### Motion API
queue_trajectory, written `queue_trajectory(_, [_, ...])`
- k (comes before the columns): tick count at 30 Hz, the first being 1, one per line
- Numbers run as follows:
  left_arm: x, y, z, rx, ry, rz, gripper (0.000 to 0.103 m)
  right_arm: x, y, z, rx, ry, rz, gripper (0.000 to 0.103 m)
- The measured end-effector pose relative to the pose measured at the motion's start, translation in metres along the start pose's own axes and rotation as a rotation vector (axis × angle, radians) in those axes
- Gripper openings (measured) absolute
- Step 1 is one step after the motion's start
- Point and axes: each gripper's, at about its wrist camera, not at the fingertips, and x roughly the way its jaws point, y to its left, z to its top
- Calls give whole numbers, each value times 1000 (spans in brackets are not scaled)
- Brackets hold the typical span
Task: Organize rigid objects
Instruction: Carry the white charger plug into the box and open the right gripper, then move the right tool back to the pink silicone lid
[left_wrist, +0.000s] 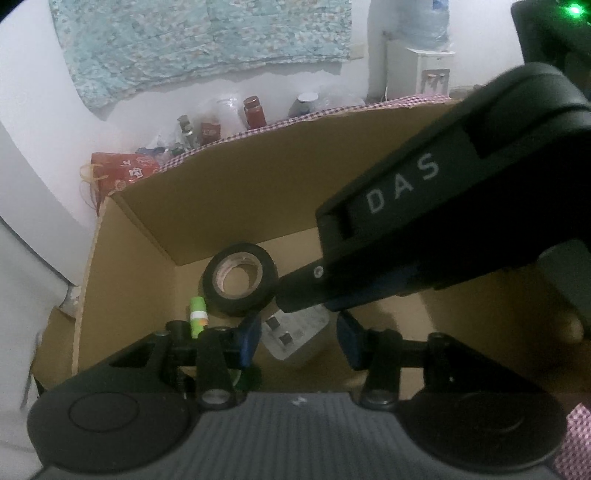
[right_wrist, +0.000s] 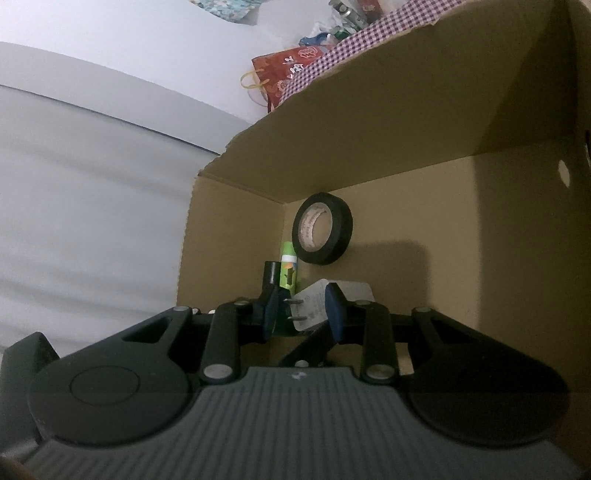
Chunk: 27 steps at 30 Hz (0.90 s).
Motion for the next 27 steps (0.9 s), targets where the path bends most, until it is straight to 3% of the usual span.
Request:
queue_trajectory(3, [-6, 1, 1, -3, -28, -8, 50, -3, 2, -1, -10, -17, 1, 28])
queue_trajectory(7, [-26, 3, -1, -8, -101, -12, 66, -22, 10, -4, -32, -58, 16, 28])
queue_trajectory(14, [-89, 4, -15, -25, -239, -35, 77, -85, 34, -36, -114, -188, 51, 28])
queue_trajectory(22, [-161, 11, -77, -105, -352, -93, 86, -155, 42, -114, -259, -298, 113, 30])
queue_trajectory(27, [-160, 12, -133, -186, -314, -107, 87, -166, 20, -170, -259, -310, 101, 31])
